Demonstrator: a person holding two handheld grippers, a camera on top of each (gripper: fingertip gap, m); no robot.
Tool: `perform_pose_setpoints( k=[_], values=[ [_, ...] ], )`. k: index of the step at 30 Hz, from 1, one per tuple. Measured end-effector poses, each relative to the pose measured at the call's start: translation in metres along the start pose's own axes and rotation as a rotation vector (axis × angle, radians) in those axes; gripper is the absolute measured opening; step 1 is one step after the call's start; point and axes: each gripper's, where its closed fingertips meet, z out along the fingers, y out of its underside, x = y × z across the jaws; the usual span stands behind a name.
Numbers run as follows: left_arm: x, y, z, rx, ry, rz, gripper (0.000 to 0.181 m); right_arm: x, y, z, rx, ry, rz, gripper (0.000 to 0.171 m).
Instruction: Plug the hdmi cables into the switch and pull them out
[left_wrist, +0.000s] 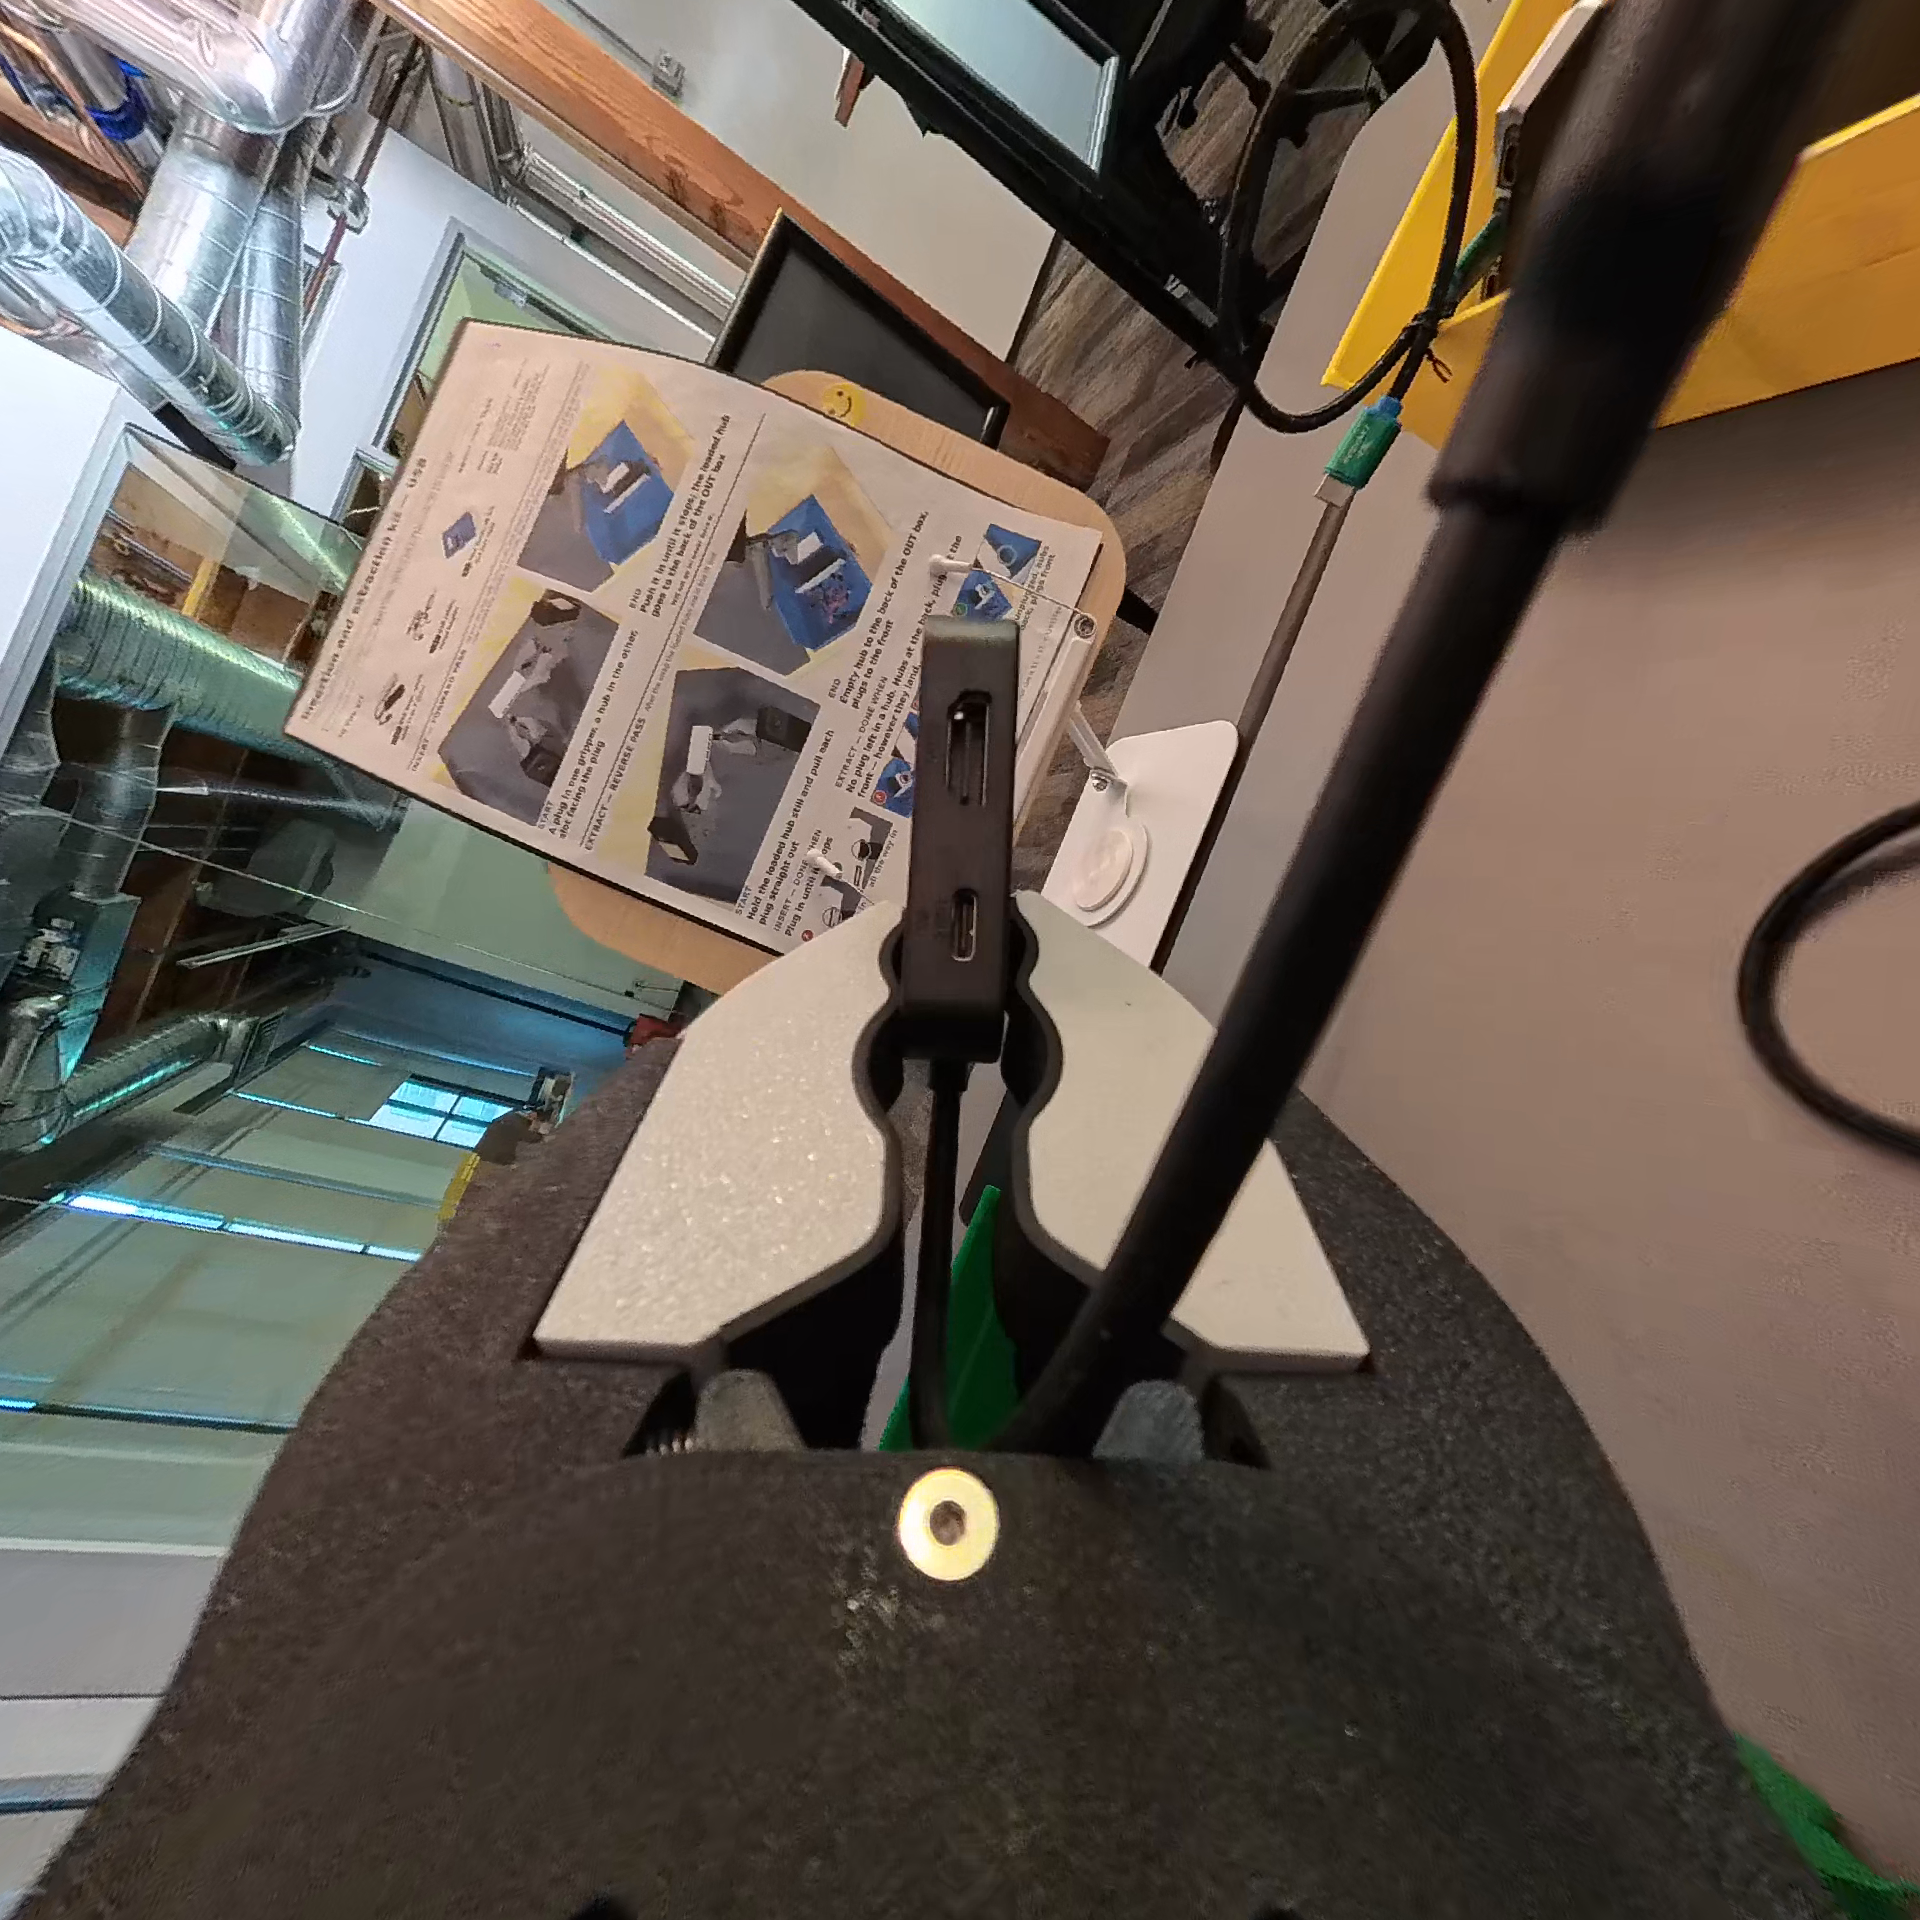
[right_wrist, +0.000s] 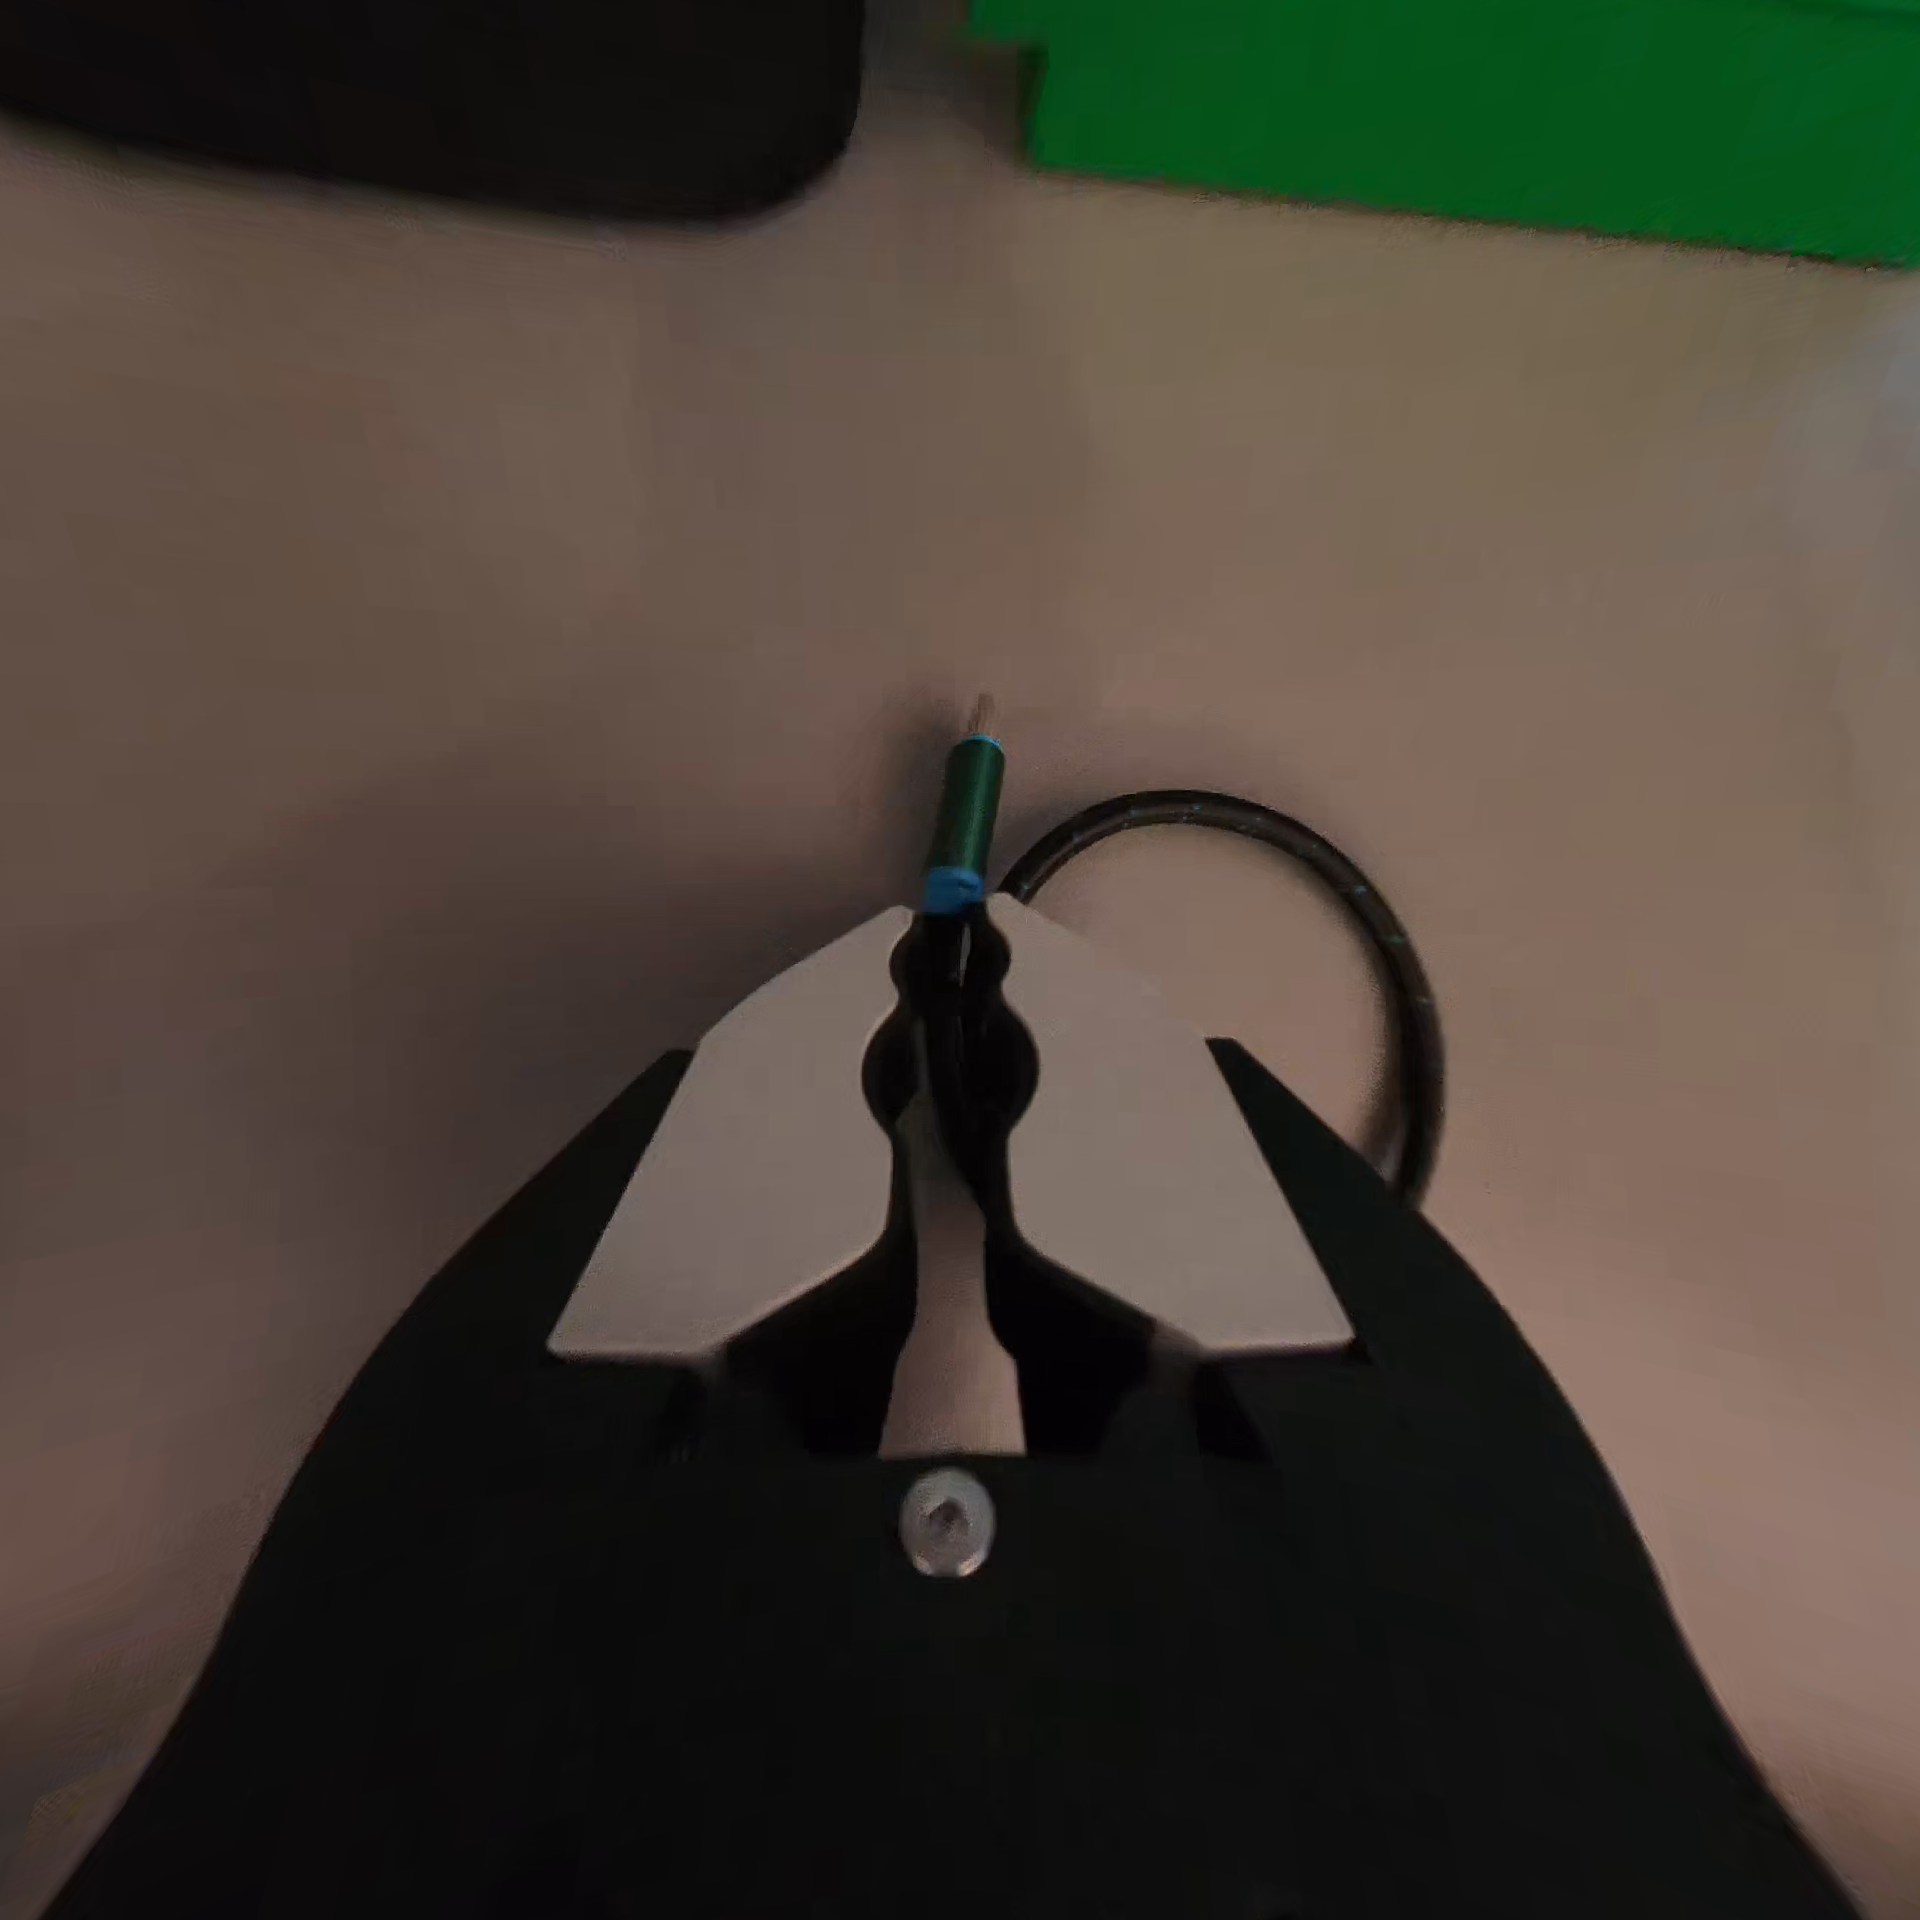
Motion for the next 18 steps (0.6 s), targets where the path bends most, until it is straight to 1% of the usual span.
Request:
perform_pose_setpoints(
  k=[2, 4, 6, 7, 9, 10, 11, 12, 14, 16, 17, 18],
  values=[
    [-0.003, -0.001, -0.002, 0.006, -0.005, -0.006, 0.013, 0.002, 0.018, -0.025, -0.068, 0.083, -0.043, 0.007],
    [-0.004, -0.002, -0.004, 0.015, -0.003, -0.014, 0.013, 0.006, 0.020, -0.051, -0.009, 0.148, 0.039, 0.006],
    [-0.004, -0.004, -0.004, 0.020, -0.002, -0.019, 0.013, 0.024, 0.024, -0.073, 0.039, 0.284, 0.241, 0.006],
    [-0.004, -0.004, -0.004, 0.019, -0.003, -0.020, 0.013, 0.036, 0.034, -0.083, 0.018, 0.390, 0.380, 0.007],
    [-0.003, -0.004, -0.003, 0.009, -0.001, -0.018, 0.013, 0.053, 0.067, -0.102, -0.085, 0.625, 0.676, 0.011],
    [-0.001, -0.003, -0.002, 0.003, 0.003, -0.014, 0.014, 0.052, 0.084, -0.107, -0.144, 0.698, 0.790, 0.014],
    [0.000, -0.003, -0.001, -0.002, 0.007, -0.008, 0.014, 0.047, 0.092, -0.106, -0.182, 0.714, 0.847, 0.017],
    [0.002, -0.003, -0.001, -0.006, 0.009, -0.003, 0.014, 0.044, 0.094, -0.102, -0.180, 0.719, 0.873, 0.018],
    [0.004, -0.004, 0.000, -0.009, 0.015, 0.003, 0.014, 0.045, 0.091, -0.091, -0.131, 0.708, 0.915, 0.020],
    [0.006, -0.006, 0.000, -0.005, 0.021, 0.005, 0.013, 0.046, 0.089, -0.078, -0.094, 0.657, 0.993, 0.031],
    [0.006, -0.006, 0.000, -0.005, 0.023, 0.005, 0.014, 0.045, 0.092, -0.072, -0.120, 0.635, 1.019, 0.034],
    [0.006, -0.006, 0.000, -0.006, 0.026, 0.006, 0.014, 0.044, 0.099, -0.068, -0.184, 0.631, 1.021, 0.036]
  ],
)
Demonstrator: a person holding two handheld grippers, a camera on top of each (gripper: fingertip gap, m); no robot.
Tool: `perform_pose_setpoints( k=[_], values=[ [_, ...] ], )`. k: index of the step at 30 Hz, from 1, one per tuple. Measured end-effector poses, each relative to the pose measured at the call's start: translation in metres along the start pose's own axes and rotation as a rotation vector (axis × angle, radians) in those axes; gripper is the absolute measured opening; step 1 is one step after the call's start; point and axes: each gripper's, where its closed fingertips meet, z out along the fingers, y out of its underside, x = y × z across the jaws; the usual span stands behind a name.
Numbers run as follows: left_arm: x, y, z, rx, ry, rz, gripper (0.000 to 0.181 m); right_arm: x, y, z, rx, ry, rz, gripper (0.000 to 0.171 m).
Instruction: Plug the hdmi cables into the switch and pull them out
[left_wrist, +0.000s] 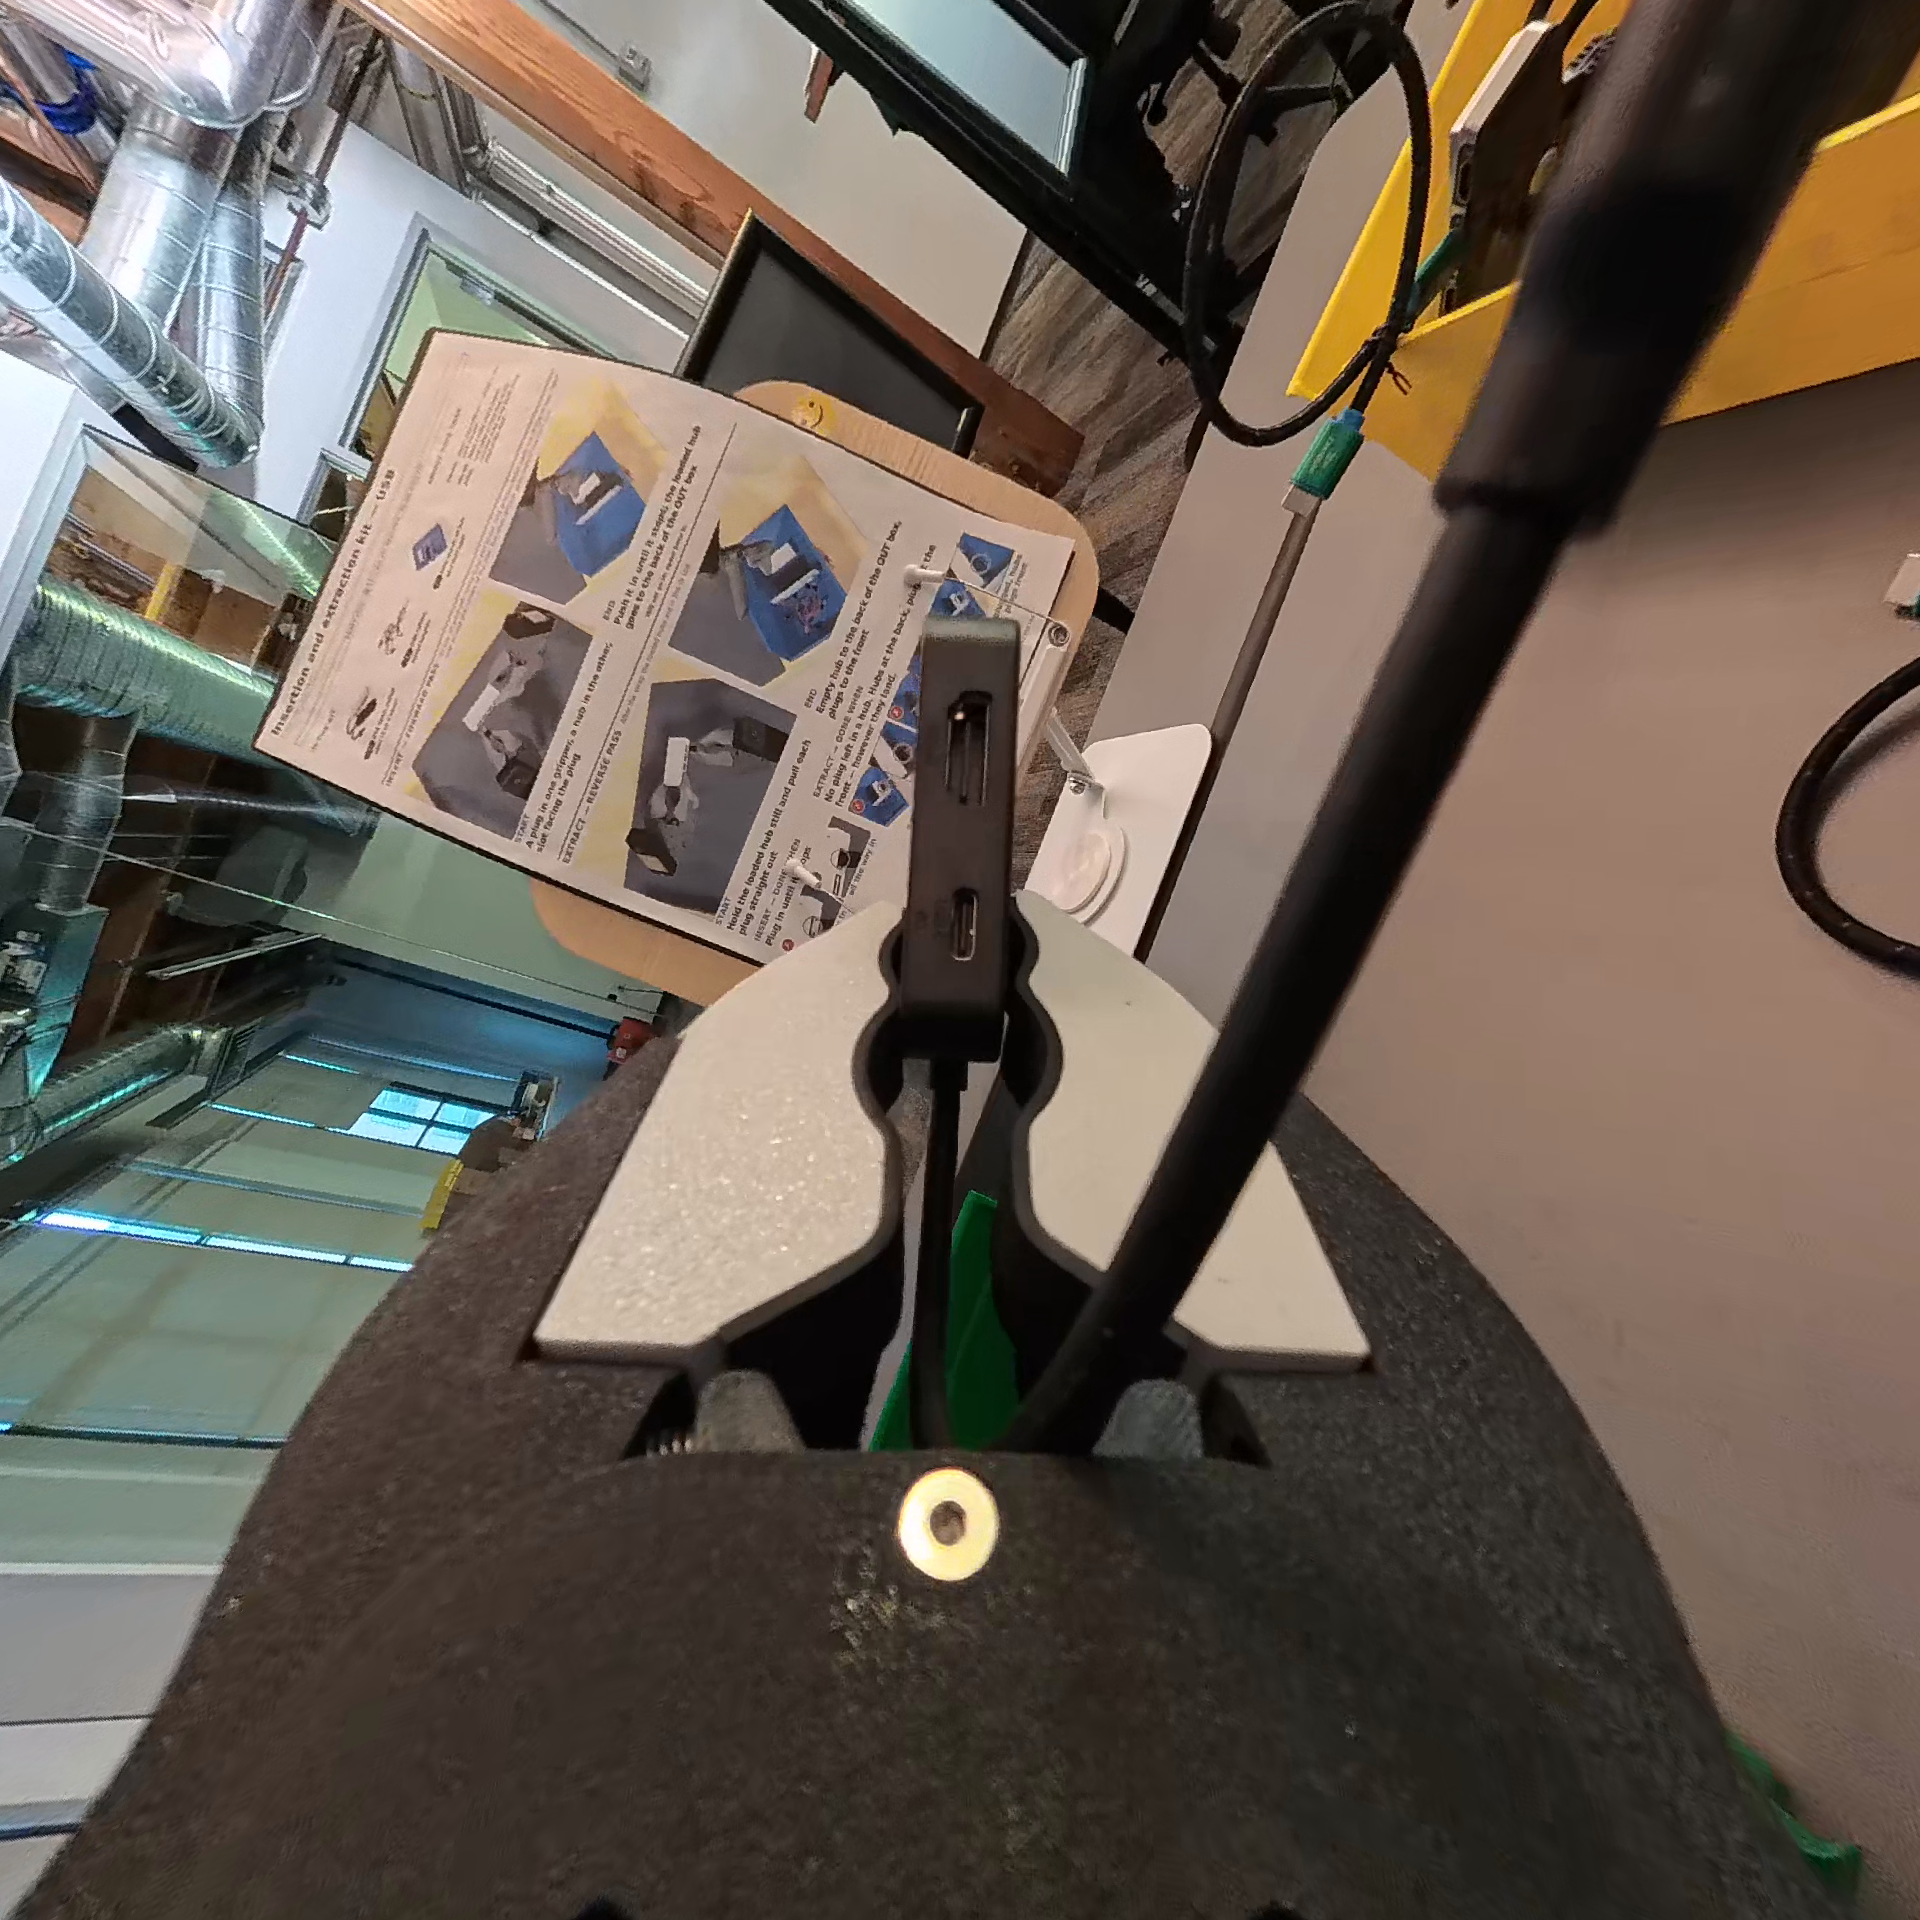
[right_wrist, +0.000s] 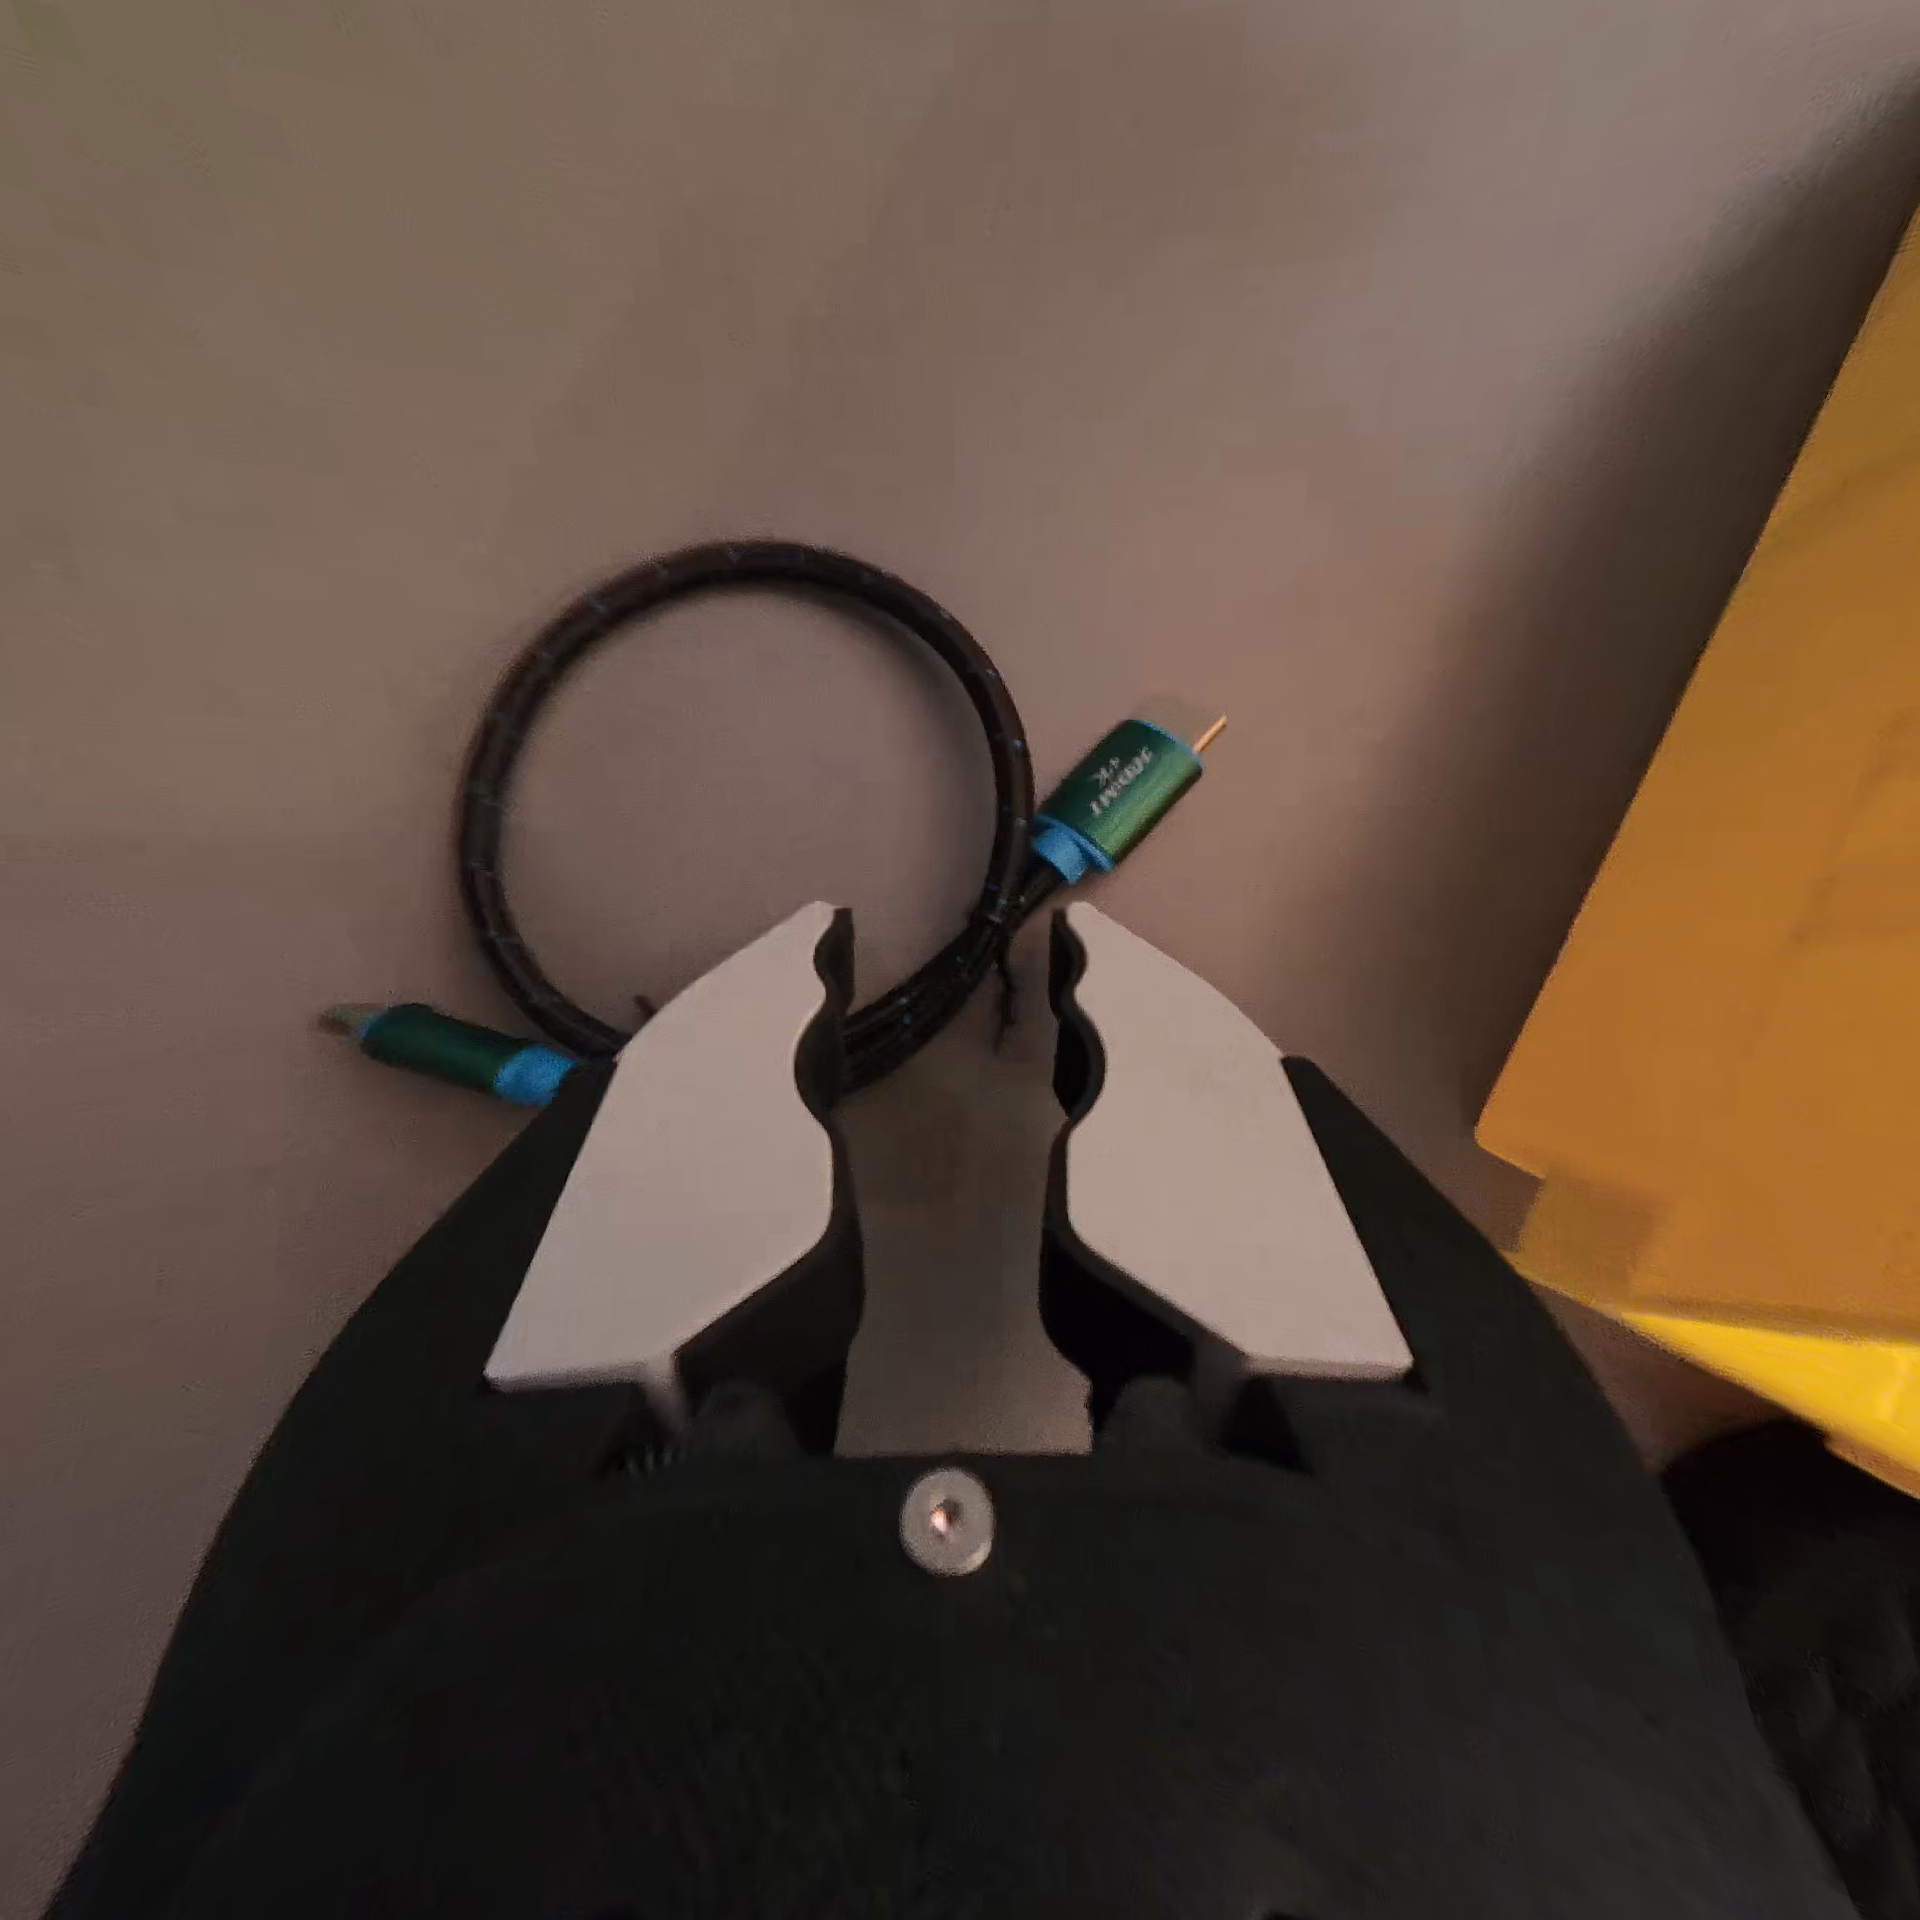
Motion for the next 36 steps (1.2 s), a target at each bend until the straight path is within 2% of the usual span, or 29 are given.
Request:
perform_pose_setpoints(
  k=[1, 3, 4, 8, 11, 13, 15, 20, 25, 30, 36],
  values=[
    [0.000, 0.000, 0.000, -0.001, -0.001, 0.001, 0.014, 0.005, 0.004, 0.004, -0.044, 0.041, -0.036, 0.035],
    [-0.001, 0.000, -0.002, 0.001, 0.000, 0.000, 0.014, 0.002, -0.003, 0.007, -0.030, 0.039, -0.121, 0.024],
    [-0.001, 0.000, -0.002, 0.003, 0.001, -0.003, 0.014, 0.000, -0.004, 0.009, -0.042, 0.030, -0.197, 0.019],
    [-0.003, 0.001, -0.004, 0.010, 0.002, -0.010, 0.013, -0.011, -0.013, 0.013, -0.003, -0.047, -0.691, 0.018],
    [-0.003, 0.001, -0.005, 0.012, 0.005, -0.010, 0.014, -0.016, -0.027, 0.013, 0.100, -0.045, -0.840, 0.013],
    [-0.004, 0.002, -0.005, 0.010, 0.005, -0.014, 0.013, -0.014, -0.034, 0.015, 0.126, -0.047, -0.799, 0.016],
    [-0.004, 0.003, -0.005, 0.006, 0.005, -0.017, 0.014, -0.005, -0.037, 0.020, 0.094, 0.000, -0.720, 0.029],
    [-0.002, 0.007, -0.001, 0.000, 0.020, -0.027, 0.014, 0.001, -0.036, 0.030, 0.068, -0.020, -0.447, 0.027],
    [-0.002, 0.007, 0.002, 0.021, 0.017, -0.031, 0.014, 0.000, -0.035, 0.034, 0.052, -0.156, -0.259, 0.027],
    [-0.002, -0.001, 0.000, 0.093, 0.029, -0.051, 0.014, -0.006, -0.035, 0.034, 0.049, -0.207, -0.322, 0.023],
    [-0.002, -0.014, -0.010, 0.199, 0.053, -0.074, 0.013, -0.024, -0.027, 0.028, 0.022, -0.294, -0.505, 0.021]
  ],
)
